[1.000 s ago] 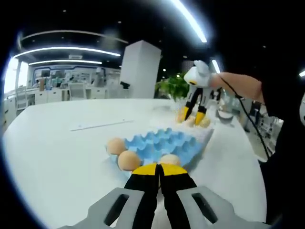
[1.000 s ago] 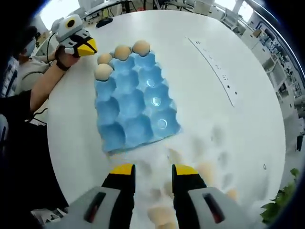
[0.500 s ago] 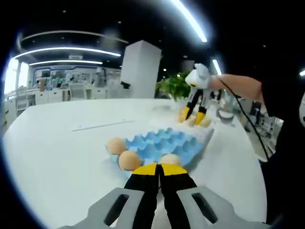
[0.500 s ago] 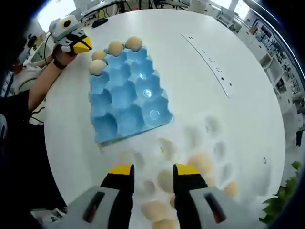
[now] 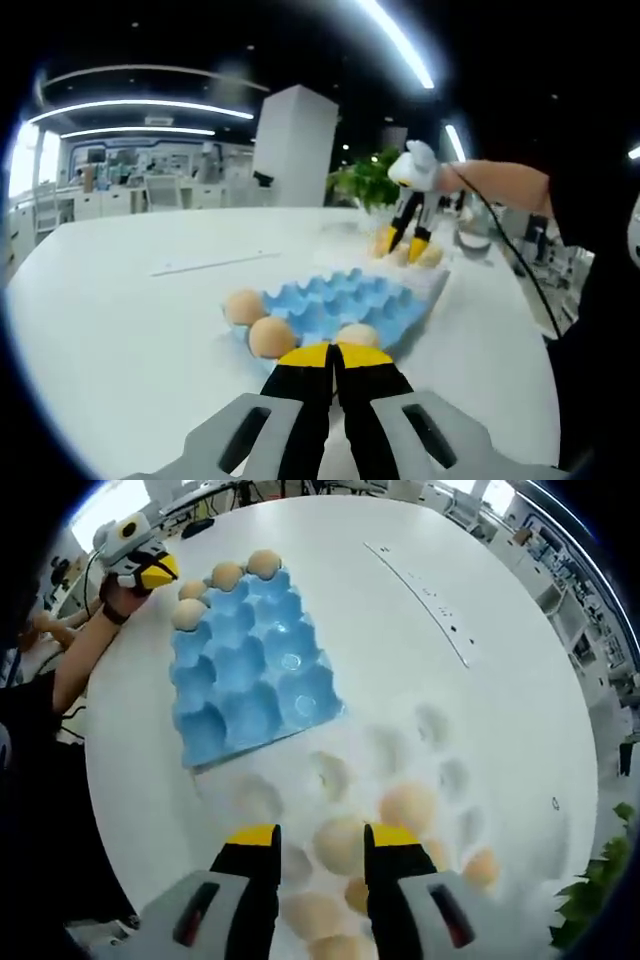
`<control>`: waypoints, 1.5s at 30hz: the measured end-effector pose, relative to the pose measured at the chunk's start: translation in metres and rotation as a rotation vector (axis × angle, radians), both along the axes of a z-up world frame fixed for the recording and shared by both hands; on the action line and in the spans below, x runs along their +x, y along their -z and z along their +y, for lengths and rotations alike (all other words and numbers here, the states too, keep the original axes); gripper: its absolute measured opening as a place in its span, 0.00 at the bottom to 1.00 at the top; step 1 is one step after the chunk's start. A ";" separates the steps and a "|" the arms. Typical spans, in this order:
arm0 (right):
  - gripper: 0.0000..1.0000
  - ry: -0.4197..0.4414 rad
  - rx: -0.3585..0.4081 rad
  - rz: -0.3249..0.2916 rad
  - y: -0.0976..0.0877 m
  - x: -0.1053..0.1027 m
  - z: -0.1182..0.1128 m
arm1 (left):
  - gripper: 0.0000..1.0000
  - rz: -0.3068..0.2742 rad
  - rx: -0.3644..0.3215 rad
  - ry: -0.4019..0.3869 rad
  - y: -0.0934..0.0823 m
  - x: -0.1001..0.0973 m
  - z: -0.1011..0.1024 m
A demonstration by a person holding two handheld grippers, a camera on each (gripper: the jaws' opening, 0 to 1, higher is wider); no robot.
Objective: Pick up the eggs on the table and place them into the egg tray on the table
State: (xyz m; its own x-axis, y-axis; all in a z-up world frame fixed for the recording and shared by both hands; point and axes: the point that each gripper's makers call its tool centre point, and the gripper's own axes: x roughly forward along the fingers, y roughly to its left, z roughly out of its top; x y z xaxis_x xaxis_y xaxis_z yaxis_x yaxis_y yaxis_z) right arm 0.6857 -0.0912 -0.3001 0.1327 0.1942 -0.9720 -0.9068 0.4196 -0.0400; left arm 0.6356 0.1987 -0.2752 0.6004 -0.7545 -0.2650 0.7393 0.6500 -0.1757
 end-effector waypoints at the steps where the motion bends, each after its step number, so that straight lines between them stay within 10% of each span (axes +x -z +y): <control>1: 0.35 0.003 0.002 -0.004 0.000 0.001 -0.001 | 0.00 0.000 -0.001 0.001 0.000 0.000 0.000; 45: 0.28 0.131 -0.130 0.088 0.027 0.010 -0.021 | 0.00 -0.006 0.041 -0.002 0.003 -0.002 -0.005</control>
State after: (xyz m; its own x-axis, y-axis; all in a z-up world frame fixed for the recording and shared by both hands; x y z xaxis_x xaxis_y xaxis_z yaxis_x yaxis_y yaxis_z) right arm 0.6959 -0.1122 -0.3276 0.0624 0.0526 -0.9967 -0.8471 0.5309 -0.0250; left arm 0.6341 0.1940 -0.2777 0.6033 -0.7419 -0.2924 0.7391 0.6579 -0.1444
